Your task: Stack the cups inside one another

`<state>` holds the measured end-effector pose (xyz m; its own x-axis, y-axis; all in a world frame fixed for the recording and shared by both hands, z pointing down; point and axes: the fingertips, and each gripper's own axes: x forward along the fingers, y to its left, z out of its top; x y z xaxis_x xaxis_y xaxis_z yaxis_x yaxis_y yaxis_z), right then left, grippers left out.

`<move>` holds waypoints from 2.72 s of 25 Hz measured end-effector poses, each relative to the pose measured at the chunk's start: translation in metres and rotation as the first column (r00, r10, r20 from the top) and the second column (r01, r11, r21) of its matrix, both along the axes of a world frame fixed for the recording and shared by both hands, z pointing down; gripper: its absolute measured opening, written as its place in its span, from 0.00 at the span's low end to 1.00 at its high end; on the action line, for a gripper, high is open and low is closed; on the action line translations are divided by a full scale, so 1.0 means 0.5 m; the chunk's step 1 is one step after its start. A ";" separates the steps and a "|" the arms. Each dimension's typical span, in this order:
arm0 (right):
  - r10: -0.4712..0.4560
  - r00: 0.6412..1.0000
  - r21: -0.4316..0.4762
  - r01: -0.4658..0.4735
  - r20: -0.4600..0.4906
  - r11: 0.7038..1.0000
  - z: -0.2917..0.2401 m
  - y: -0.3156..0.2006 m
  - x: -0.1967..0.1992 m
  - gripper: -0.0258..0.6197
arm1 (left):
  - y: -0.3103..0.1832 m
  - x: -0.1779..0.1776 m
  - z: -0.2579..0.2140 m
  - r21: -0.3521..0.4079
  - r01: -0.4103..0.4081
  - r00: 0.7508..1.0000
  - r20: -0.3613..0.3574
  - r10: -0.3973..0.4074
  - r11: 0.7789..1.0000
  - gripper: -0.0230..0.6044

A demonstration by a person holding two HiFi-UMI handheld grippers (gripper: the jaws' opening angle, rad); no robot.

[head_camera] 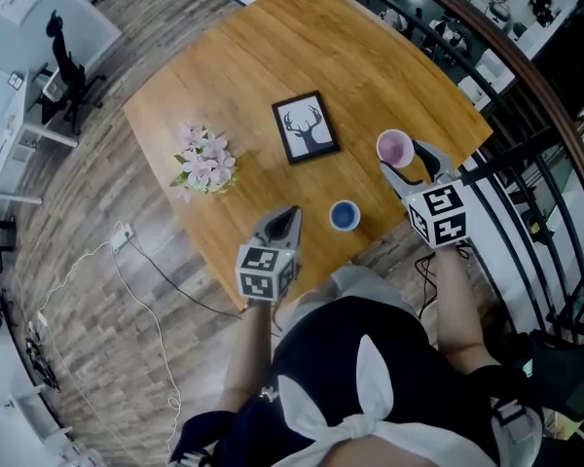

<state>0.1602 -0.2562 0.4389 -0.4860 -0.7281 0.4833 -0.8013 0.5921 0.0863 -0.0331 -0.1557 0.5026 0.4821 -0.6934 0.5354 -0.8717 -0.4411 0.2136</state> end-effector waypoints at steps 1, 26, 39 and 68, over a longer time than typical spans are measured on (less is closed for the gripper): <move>0.000 1.000 0.002 0.000 -0.001 1.000 -0.003 0.006 -0.003 0.52 | 0.005 -0.004 -0.002 0.004 0.000 1.000 -0.001 0.000 1.000 0.07; -0.069 0.998 -0.014 0.069 0.003 0.998 -0.002 0.148 -0.119 0.52 | 0.118 -0.056 -0.004 -0.002 -0.010 1.000 -0.023 0.009 1.000 0.06; -0.096 0.995 -0.045 0.096 0.011 0.994 0.010 0.201 -0.162 0.52 | 0.125 -0.069 -0.004 0.016 -0.027 0.999 -0.028 0.028 1.000 0.07; -0.118 0.993 -0.199 0.113 -0.011 0.973 0.178 0.218 -0.193 0.52 | 0.130 -0.106 0.010 -0.006 0.008 0.999 -0.041 -0.009 1.000 0.06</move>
